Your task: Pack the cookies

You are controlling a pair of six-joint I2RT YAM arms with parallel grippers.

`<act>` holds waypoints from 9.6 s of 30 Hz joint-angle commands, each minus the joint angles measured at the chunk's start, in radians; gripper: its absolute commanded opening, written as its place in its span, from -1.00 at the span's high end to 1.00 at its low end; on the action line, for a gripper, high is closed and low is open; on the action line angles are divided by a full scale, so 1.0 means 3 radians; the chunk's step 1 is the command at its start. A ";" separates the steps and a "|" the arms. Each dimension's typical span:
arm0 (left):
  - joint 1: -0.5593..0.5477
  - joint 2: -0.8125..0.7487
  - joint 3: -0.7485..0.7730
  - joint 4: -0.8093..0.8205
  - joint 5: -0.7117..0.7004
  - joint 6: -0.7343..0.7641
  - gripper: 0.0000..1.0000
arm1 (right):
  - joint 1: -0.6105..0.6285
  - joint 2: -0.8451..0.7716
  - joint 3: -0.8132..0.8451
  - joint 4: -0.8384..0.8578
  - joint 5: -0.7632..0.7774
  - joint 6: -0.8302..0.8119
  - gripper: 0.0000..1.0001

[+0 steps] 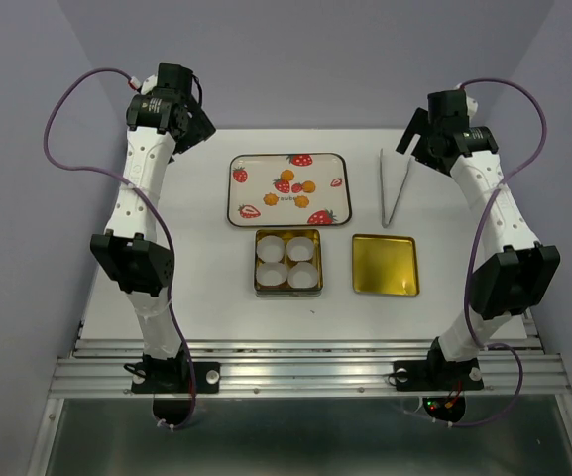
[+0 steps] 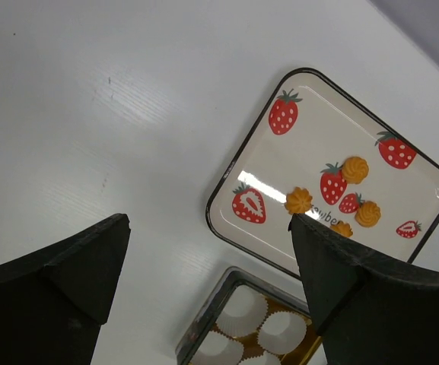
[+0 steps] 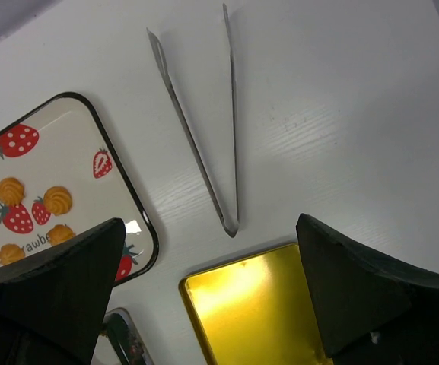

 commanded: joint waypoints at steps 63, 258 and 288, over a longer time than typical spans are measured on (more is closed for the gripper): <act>-0.0034 -0.0489 -0.1295 0.0357 -0.0389 -0.0312 -0.98 | -0.0019 0.1704 -0.0571 0.1151 -0.0203 -0.0526 -0.92; -0.0244 -0.0484 -0.1571 -0.0032 -0.0174 -0.0742 -0.98 | 0.1454 0.0119 0.0482 -0.1164 -0.1542 -0.0833 0.30; -0.0515 -0.0822 -0.2042 0.0122 0.0066 -0.0609 -0.98 | 0.2037 0.0068 0.0145 -0.1303 -0.1379 -0.0894 0.27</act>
